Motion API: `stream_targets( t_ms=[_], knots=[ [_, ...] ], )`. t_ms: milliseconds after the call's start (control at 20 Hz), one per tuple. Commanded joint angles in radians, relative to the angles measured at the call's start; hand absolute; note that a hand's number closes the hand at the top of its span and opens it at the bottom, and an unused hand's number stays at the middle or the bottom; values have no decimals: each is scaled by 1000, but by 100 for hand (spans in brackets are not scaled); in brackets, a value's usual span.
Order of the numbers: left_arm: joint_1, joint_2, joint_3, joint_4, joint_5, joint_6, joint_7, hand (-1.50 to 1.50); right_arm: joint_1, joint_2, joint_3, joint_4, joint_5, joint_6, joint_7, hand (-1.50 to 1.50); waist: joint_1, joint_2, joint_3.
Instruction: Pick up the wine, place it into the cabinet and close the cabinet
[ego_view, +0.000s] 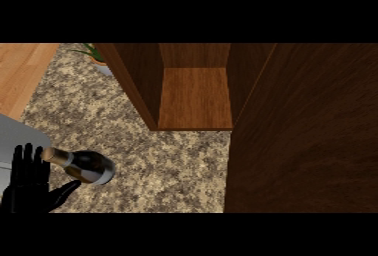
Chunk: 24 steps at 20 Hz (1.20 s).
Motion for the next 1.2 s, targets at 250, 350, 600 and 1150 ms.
stream_targets(
  t_ms=[250, 350, 600, 1150],
  knots=[
    [-26, 2, -14, 106, -5, -29, -64, -150, 20, 12, -3, -163, -80, -10, 61, -150, 2, 0, 0],
    [-44, -6, -27, 126, -24, -11, -73, -150, -23, 8, -16, -111, -71, -8, 41, -150, 5, 1, 0],
    [-48, 2, -18, 226, -10, -52, -148, -150, 66, 9, -37, -155, -91, 30, 19, -150, 1, 1, 0],
    [-163, 56, 24, 489, 25, -130, -261, -150, -16, 6, -34, -166, -92, -10, 97, -150, -1, 1, -1]
  ],
)
